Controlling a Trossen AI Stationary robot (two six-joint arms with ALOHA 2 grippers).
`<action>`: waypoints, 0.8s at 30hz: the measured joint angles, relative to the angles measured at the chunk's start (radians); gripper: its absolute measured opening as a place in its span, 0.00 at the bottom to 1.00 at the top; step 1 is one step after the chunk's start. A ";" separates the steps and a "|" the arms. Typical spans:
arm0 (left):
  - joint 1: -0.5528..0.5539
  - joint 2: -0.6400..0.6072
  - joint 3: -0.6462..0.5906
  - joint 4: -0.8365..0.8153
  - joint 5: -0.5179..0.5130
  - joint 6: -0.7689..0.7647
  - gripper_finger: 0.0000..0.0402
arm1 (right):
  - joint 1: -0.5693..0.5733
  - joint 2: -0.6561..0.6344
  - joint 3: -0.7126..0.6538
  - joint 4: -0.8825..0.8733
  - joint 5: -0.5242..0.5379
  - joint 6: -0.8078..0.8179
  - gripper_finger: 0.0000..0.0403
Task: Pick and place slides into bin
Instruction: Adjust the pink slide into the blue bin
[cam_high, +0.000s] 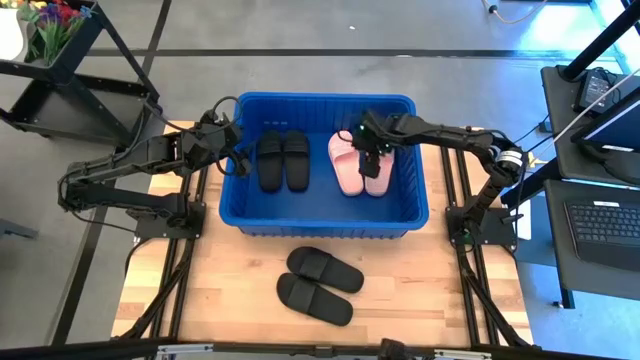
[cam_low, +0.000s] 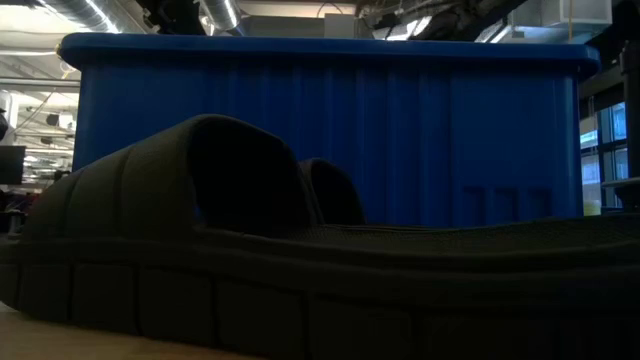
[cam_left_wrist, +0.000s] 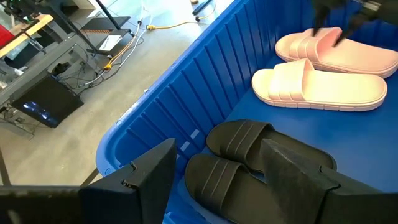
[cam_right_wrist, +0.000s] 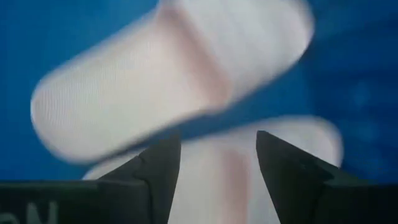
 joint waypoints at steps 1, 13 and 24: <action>0.000 0.000 0.000 0.000 0.000 0.000 0.57 | 0.000 0.000 0.012 0.031 -0.001 -0.015 0.52; 0.000 0.000 0.000 -0.017 0.000 -0.001 0.57 | 0.020 0.018 0.006 0.290 0.049 -0.158 0.52; 0.000 0.000 0.000 -0.022 0.000 -0.005 0.57 | 0.059 0.116 0.003 0.290 0.046 -0.199 0.52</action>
